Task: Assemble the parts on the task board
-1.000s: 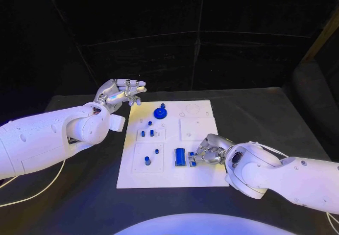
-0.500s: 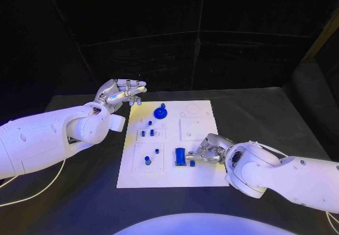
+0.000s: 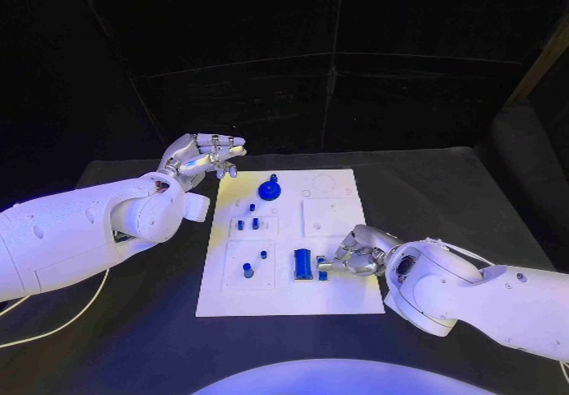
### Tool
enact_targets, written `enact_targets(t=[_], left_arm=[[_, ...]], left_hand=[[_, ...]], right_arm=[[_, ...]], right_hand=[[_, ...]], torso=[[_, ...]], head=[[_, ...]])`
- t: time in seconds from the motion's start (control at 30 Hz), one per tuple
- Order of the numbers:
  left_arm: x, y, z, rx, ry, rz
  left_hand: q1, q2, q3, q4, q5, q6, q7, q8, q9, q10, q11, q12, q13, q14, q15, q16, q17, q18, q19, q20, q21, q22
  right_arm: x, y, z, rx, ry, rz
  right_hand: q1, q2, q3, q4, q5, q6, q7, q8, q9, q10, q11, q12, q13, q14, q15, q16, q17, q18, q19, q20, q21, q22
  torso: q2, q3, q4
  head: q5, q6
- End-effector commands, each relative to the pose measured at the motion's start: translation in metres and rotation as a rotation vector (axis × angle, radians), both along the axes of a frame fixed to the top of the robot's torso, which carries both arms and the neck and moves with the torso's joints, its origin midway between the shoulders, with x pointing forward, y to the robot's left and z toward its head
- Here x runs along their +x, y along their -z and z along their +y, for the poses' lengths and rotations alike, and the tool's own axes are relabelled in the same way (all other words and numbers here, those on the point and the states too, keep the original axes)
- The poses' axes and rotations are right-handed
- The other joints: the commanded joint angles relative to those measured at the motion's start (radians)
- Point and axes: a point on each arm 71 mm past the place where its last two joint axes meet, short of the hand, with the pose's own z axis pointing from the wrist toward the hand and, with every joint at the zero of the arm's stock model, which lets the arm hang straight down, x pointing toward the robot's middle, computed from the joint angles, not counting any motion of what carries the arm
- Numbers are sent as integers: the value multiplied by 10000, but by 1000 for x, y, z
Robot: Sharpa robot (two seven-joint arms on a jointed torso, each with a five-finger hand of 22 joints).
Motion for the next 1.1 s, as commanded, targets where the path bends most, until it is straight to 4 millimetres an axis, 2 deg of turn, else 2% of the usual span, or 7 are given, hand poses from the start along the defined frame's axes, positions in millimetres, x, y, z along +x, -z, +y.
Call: enact_targets(t=[0.03,0.23,0.33,0.6,0.83,0.97,1.1], left_arm=[[0,-1,-1,-68,100,-29],[0,-1,-1,-66,89,-37],[0,-1,-1,-71,102,-39],[0,-1,-1,-67,97,-38],[0,-1,-1,-66,93,-38],[0,-1,-1,-63,91,-33],[0,-1,-1,-61,90,-30]], left_hand=[[-41,29,-53,-23,25,23,-17,29,-4,-94,-7,57,-18,-4,0,41,-6,63,46,40,-43,-10],[-50,28,-59,-21,25,19,-14,27,-5,-100,-3,59,-19,-2,3,48,2,62,47,41,-45,-11],[-50,28,-59,-21,25,19,-14,27,-5,-100,-3,59,-19,-2,3,48,2,62,47,41,-45,-11],[-50,28,-59,-21,25,19,-14,27,-5,-100,-3,59,-19,-2,3,48,2,62,47,41,-45,-11],[-50,28,-59,-21,25,19,-14,27,-5,-100,-3,59,-19,-2,3,48,2,62,47,41,-45,-11],[-50,28,-59,-21,25,19,-14,27,-5,-100,-3,59,-19,-2,3,48,2,62,47,41,-45,-11],[-50,28,-59,-21,25,19,-14,27,-5,-100,-3,59,-19,-2,3,48,2,62,47,41,-45,-11]], right_arm=[[-4,-3,2,-46,-567,-136],[-7,-2,2,-185,-945,120],[-7,-1,3,-243,-1036,203],[-1,3,3,-412,-921,281],[1,5,6,-500,-930,336],[4,4,4,-579,-650,12],[6,3,2,-626,-494,-162]], right_hand=[[183,49,-12,-72,47,-51,5,15,15,-30,46,2,289,649,51,-41,407,30,-36,10,-40,1117],[244,34,-22,-94,44,-23,-2,38,33,-31,41,-3,286,654,49,-33,424,30,-36,11,-42,1116],[376,41,-10,-152,90,-6,-8,61,57,-30,35,1,290,656,45,-32,432,31,-36,10,-45,1117],[646,182,-17,-236,861,-4,-18,107,131,-23,23,-4,289,665,34,-21,467,24,-13,-1,-33,1145],[932,184,0,-423,997,-6,-27,128,165,-23,13,-13,285,668,26,-17,481,23,-8,-7,-33,1152],[916,429,42,-366,1143,16,-37,148,187,-21,6,-44,263,672,19,-10,501,18,6,-13,-22,1172],[873,477,26,-327,1201,28,-42,157,196,-25,1,-79,240,676,17,-2,517,14,16,-16,-13,1185]], torso=[[-2,8,-1],[-12,1,-17],[-5,0,0],[2,-8,16],[11,-1,2],[9,2,-3],[10,2,8]], head=[[-3,-3],[-18,1],[-44,10],[-37,23],[-6,6],[6,3],[3,5]])
